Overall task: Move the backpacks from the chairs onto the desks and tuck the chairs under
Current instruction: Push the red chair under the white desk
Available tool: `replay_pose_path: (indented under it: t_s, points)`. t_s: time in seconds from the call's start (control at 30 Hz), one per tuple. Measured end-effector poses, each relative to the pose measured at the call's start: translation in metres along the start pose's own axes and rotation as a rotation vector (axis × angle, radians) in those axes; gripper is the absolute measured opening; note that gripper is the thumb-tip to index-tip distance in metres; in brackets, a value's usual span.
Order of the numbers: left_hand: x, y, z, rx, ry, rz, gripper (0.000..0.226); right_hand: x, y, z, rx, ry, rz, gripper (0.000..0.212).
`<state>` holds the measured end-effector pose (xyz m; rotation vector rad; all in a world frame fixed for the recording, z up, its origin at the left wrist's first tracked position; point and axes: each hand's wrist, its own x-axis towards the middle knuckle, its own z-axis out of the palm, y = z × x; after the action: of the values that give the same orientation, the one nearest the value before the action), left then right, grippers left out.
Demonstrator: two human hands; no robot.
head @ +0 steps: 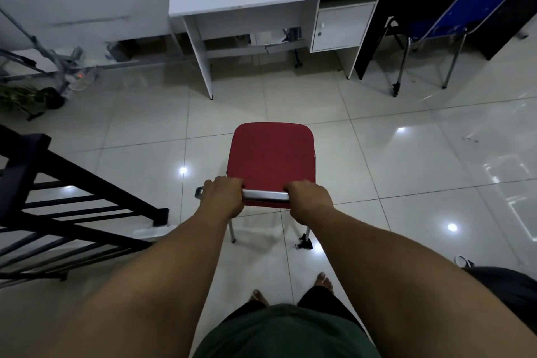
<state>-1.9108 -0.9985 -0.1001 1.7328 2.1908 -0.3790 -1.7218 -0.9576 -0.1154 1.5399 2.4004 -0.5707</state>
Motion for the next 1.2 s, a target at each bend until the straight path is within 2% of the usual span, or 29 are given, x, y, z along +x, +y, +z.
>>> replay_pose_path:
  t_s: [0.13, 0.27, 0.37, 0.47, 0.57, 0.73, 0.93, 1.2]
  points:
    - [-0.001, 0.009, 0.002, -0.01, 0.031, -0.037, 0.029, 0.005, 0.01, -0.005, -0.067, -0.023, -0.086, 0.031]
    - [0.001, 0.025, 0.006, -0.128, -0.029, -0.049, 0.026, 0.003, 0.035, -0.014, -0.119, -0.032, -0.107, 0.035]
    - [0.005, 0.046, 0.009, -0.181, -0.05, 0.007, 0.026, -0.002, 0.06, -0.023, -0.164, -0.041, -0.093, 0.042]
    - [0.008, 0.067, 0.01, -0.101, -0.07, 0.115, 0.037, -0.008, 0.084, -0.03, -0.166, -0.042, -0.052, 0.041]
    - [0.008, 0.076, 0.015, -0.056, -0.127, 0.139, 0.053, -0.012, 0.091, -0.024, -0.104, -0.027, -0.057, 0.031]
    - [0.01, 0.077, 0.01, -0.134, -0.164, 0.095, 0.044, -0.003, 0.094, -0.017, -0.082, 0.019, -0.129, 0.04]
    - [0.014, 0.078, 0.01, -0.116, -0.044, 0.077, 0.039, 0.01, 0.105, -0.025, -0.165, -0.007, -0.219, 0.042]
    - [0.036, 0.088, 0.005, -0.122, 0.001, 0.087, 0.043, 0.032, 0.12, -0.038, -0.176, 0.018, -0.226, 0.046]
